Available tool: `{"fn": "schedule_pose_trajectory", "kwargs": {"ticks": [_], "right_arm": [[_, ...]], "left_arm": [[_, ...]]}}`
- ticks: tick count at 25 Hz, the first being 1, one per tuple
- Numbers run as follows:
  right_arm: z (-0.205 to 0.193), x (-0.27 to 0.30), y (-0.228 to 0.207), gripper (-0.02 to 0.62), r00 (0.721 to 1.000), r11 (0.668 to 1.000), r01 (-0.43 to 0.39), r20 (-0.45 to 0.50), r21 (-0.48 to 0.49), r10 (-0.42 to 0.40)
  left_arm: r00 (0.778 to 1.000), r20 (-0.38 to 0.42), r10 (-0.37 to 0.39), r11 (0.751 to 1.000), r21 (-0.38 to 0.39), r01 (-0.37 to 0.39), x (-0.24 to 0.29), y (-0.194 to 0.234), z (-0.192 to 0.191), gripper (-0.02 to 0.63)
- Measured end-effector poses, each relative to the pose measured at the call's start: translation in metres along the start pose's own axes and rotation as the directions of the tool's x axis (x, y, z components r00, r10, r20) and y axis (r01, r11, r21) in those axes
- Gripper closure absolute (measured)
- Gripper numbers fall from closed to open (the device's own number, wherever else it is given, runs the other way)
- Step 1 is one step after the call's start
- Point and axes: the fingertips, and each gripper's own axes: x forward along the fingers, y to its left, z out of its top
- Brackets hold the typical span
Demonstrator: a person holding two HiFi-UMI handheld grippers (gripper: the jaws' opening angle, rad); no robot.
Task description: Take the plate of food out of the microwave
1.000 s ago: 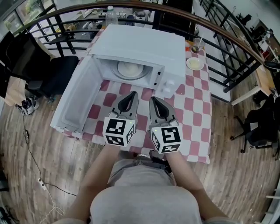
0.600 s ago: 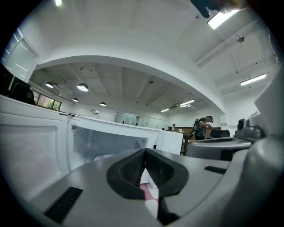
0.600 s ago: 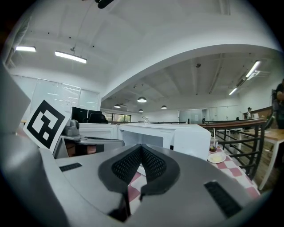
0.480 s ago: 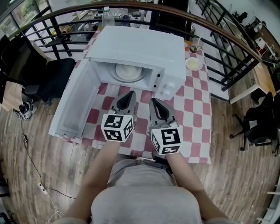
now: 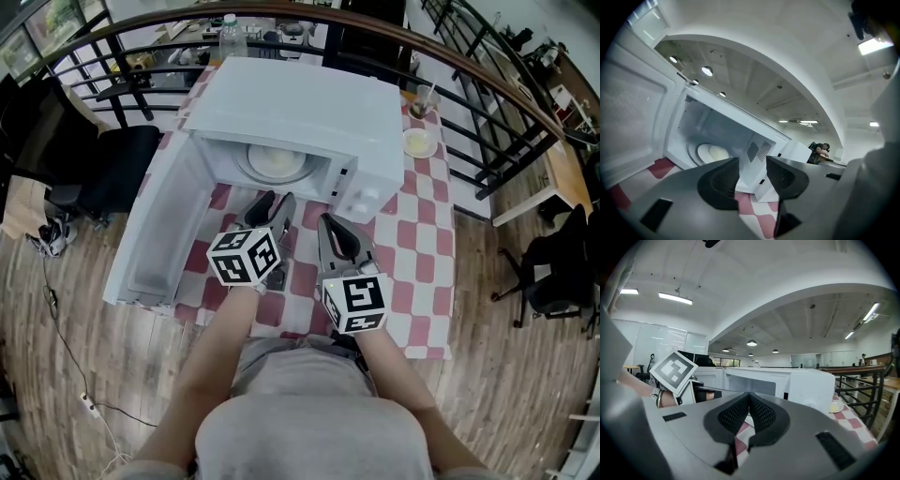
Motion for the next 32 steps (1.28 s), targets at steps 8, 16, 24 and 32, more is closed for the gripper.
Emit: {"fn": "schedule_pose_trajectory", "kwargs": {"ticks": [8,16,24,32], "right_arm": [[-0.017,0.018,0.0,0.569,0.998,0.999,-0.032,-0.053,0.013,0.033],[-0.03,0.029,0.005,0.569,0.994,0.998,-0.063,-0.092,0.028,0.065],[-0.045,0.036,-0.003,0.569,0.99,0.998,-0.047,-0.13,0.051,0.053],[-0.056,0.041,-0.01,0.569,0.987,0.998,-0.027,-0.159,0.063,0.037]], "left_arm": [[0.997,-0.068,0.024,0.98,-0.194,-0.036,0.024,0.036,-0.017,0.368],[0.993,-0.112,0.045,0.931,-0.354,-0.083,0.043,0.069,-0.029,0.29],[0.985,-0.134,0.107,0.849,-0.504,-0.161,0.065,0.103,-0.042,0.291],[0.954,-0.217,0.208,0.73,-0.614,-0.3,0.084,0.131,-0.056,0.291]]}}
